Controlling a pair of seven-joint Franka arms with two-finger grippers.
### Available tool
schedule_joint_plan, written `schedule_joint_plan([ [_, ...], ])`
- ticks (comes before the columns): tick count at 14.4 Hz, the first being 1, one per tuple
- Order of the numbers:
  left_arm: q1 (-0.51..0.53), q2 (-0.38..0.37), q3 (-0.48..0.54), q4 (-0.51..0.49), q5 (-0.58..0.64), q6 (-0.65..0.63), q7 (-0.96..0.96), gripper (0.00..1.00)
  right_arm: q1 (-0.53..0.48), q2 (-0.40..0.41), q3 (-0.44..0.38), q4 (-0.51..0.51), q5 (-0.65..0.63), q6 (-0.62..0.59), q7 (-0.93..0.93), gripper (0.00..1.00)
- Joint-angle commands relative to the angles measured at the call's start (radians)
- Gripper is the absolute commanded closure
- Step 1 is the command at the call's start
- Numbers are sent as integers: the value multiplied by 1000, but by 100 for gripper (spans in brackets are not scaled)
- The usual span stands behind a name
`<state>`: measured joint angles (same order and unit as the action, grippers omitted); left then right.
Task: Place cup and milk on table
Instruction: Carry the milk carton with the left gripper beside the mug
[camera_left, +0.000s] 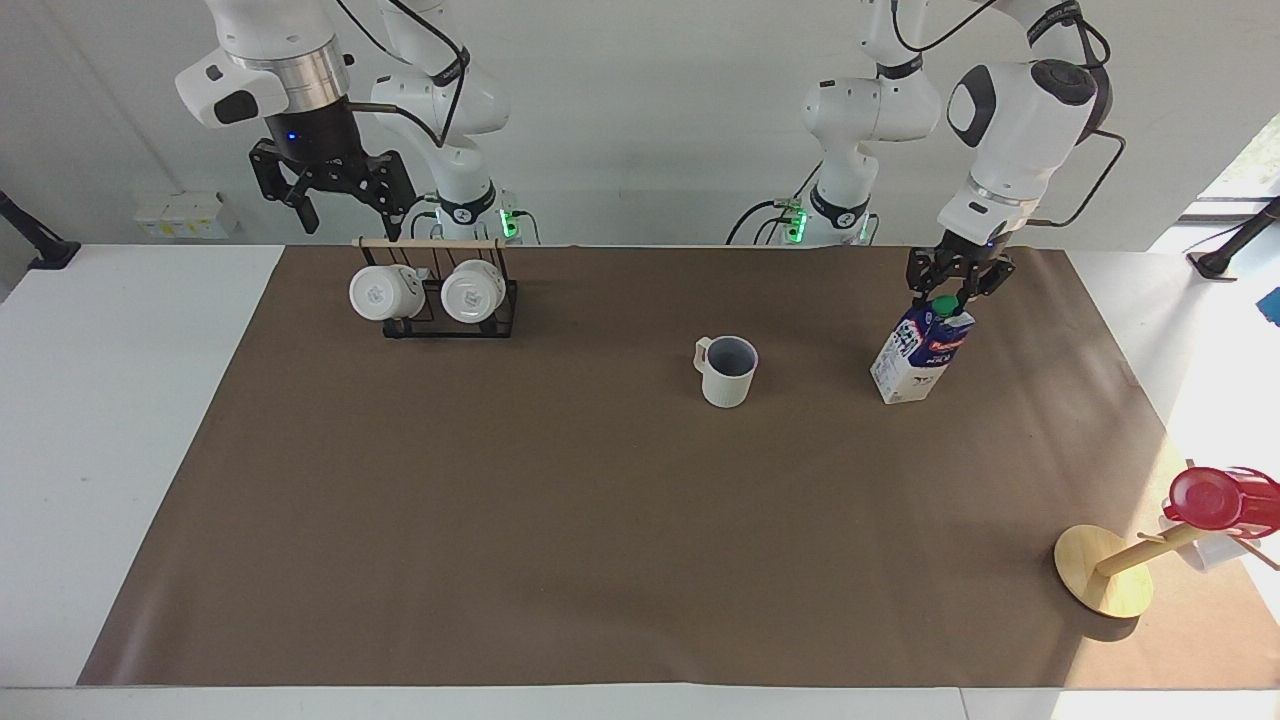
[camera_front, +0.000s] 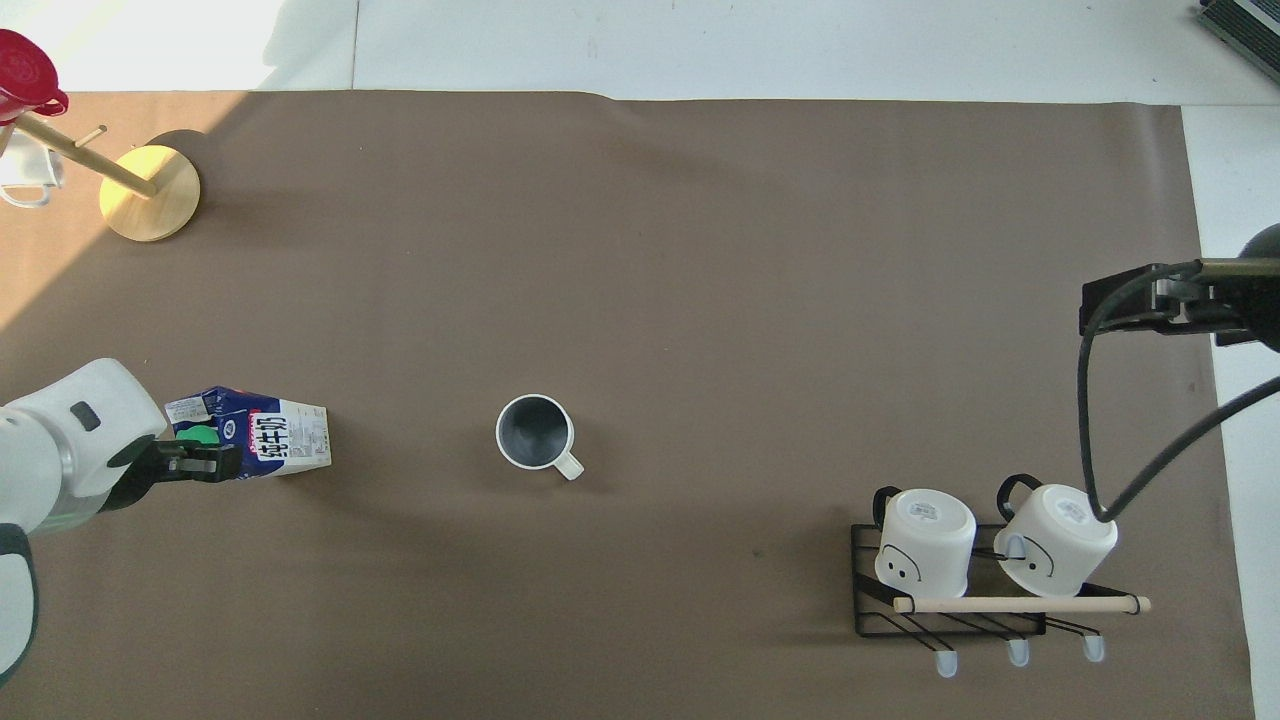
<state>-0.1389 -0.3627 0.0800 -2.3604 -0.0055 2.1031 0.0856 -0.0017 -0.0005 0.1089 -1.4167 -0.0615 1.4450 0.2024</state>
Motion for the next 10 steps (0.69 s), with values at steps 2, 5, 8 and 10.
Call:
schedule_joint_plan([
  [2,-1,-18,3,-19,-7,-1,3,52,-9,-19,5,-7,14,-52,-26,0],
  [5,-5,-12,1,7,-8,-14,-26,52,-18,-27,3,-11,52,-84,-28,0],
  [8,-28,8,-6,58,-10,-57,-93,52,-18,-27,2,-11,54,-75,-21,0],
  [10,-82,10,-6,64,-11,-70,-183,52,-21,-26,2,-10,54,-71,-12,0],
])
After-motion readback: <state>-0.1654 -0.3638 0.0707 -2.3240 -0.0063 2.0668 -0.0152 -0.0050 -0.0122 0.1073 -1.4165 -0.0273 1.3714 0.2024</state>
